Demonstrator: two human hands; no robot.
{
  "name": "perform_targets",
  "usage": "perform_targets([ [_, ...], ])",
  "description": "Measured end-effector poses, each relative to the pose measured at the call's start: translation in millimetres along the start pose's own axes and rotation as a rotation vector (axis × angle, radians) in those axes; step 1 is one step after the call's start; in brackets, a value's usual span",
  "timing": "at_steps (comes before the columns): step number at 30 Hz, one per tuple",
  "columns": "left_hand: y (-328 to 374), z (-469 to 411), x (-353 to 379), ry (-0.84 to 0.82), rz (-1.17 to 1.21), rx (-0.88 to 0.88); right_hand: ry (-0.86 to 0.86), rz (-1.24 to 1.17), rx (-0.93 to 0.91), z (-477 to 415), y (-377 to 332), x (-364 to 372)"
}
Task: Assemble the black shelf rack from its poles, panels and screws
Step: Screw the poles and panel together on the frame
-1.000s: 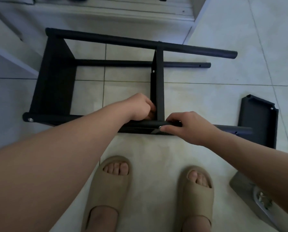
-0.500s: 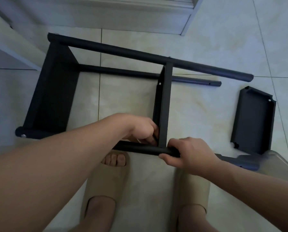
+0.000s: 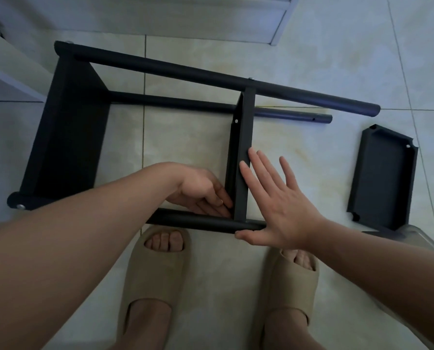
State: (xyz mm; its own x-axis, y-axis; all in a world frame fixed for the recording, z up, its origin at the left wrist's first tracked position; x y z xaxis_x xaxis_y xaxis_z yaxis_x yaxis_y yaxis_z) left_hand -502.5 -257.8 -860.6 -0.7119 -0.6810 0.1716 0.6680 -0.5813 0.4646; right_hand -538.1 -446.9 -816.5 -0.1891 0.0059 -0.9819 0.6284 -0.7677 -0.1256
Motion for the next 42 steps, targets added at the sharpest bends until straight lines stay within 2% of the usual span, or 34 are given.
perform_targets([
  [5,-9,-5,-21,0.075,0.059,0.061,0.061,0.013,-0.008,1,0,1],
  [18,-1,-17,-13,0.202,-0.118,0.190,0.102,-0.003,-0.055,1,1,3],
  [33,2,-16,-13,0.169,-0.053,0.191,0.123,-0.067,-0.054,1,1,4],
  [42,1,-18,-2,0.141,0.028,0.095,0.145,-0.075,-0.049,1,1,4],
])
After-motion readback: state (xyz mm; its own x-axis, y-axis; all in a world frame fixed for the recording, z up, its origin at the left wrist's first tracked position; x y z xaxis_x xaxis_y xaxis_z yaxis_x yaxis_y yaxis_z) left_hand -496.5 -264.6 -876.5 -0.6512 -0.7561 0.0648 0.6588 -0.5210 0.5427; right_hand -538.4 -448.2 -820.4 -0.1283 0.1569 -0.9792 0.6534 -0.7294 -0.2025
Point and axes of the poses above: each hand's wrist, its own z-axis away from the middle knuckle, its own x-axis out of the palm, y = z × x, the point moved 3 cm from there along -z, towards the middle knuckle, and after that the axes turned 7 degrees about y, right-handed, at the moved point
